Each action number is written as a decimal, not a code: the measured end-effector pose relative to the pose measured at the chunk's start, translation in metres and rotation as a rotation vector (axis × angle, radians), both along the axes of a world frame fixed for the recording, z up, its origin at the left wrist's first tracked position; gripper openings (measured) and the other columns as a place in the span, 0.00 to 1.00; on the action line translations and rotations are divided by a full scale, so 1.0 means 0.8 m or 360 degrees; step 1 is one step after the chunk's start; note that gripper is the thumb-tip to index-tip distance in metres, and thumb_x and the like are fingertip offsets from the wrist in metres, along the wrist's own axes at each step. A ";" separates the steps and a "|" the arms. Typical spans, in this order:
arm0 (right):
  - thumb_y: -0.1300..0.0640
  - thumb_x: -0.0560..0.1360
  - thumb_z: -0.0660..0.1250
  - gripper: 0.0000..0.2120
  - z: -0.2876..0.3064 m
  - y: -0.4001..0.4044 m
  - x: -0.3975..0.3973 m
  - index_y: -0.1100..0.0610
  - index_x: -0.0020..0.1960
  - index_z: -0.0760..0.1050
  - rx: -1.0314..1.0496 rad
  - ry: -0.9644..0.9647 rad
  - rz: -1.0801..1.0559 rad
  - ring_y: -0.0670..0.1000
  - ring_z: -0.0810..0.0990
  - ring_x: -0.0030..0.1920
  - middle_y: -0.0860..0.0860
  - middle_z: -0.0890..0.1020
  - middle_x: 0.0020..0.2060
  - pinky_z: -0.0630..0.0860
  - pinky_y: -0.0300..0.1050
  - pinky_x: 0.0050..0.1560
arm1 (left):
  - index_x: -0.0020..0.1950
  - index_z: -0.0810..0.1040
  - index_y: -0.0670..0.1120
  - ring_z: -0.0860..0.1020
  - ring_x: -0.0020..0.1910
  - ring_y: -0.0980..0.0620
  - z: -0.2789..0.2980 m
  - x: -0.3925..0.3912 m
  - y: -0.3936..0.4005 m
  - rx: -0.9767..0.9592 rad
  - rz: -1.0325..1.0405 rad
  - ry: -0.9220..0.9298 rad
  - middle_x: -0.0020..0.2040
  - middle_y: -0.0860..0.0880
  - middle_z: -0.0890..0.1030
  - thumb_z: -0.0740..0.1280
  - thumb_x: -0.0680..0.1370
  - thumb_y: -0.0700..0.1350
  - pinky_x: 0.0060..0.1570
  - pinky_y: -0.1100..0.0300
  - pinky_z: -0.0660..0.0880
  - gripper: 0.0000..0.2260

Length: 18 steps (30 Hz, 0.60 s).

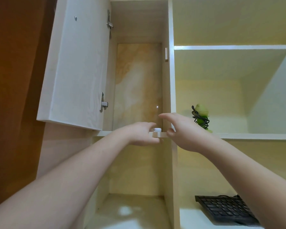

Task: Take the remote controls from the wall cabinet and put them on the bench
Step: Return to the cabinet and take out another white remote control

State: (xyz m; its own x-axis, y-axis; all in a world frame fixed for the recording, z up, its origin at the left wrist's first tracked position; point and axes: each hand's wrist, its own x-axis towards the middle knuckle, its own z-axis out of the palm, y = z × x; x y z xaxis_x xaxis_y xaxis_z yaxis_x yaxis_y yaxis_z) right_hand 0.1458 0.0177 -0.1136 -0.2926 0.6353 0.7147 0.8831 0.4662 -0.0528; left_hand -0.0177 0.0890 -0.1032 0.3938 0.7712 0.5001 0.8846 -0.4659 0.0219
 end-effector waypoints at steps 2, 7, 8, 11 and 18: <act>0.61 0.79 0.54 0.25 0.001 0.000 -0.001 0.49 0.76 0.58 0.0001 -0.0013 -0.0005 0.50 0.65 0.70 0.46 0.63 0.74 0.64 0.40 0.62 | 0.78 0.57 0.51 0.67 0.72 0.51 0.000 -0.003 0.001 0.0006 0.0007 0.0001 0.75 0.52 0.66 0.65 0.73 0.64 0.68 0.52 0.68 0.37; 0.63 0.79 0.53 0.26 0.004 0.003 -0.001 0.49 0.75 0.59 -0.0020 0.0016 0.0028 0.49 0.66 0.70 0.46 0.63 0.74 0.65 0.41 0.63 | 0.78 0.56 0.52 0.68 0.71 0.51 -0.001 -0.016 -0.009 0.0039 0.0022 -0.0106 0.74 0.51 0.67 0.65 0.73 0.63 0.67 0.53 0.68 0.38; 0.64 0.79 0.53 0.26 0.005 0.004 -0.002 0.49 0.75 0.60 -0.0029 0.0027 0.0038 0.49 0.66 0.70 0.46 0.64 0.74 0.66 0.41 0.62 | 0.77 0.59 0.51 0.69 0.70 0.51 0.000 -0.019 -0.012 0.0053 0.0051 -0.0097 0.73 0.51 0.68 0.63 0.73 0.64 0.67 0.52 0.69 0.36; 0.65 0.78 0.53 0.26 0.009 0.008 -0.008 0.50 0.75 0.61 -0.0037 0.0047 0.0064 0.50 0.65 0.71 0.48 0.65 0.73 0.65 0.41 0.65 | 0.66 0.72 0.50 0.75 0.57 0.49 0.001 -0.032 -0.018 0.0097 0.0132 -0.0015 0.60 0.49 0.76 0.58 0.74 0.67 0.57 0.50 0.74 0.28; 0.72 0.75 0.52 0.31 0.014 0.024 -0.035 0.51 0.75 0.61 -0.0014 0.0018 0.0102 0.53 0.66 0.71 0.50 0.65 0.73 0.69 0.47 0.65 | 0.54 0.78 0.49 0.77 0.45 0.49 0.003 -0.058 -0.030 0.0277 0.0331 -0.0109 0.46 0.50 0.79 0.57 0.78 0.61 0.48 0.50 0.77 0.18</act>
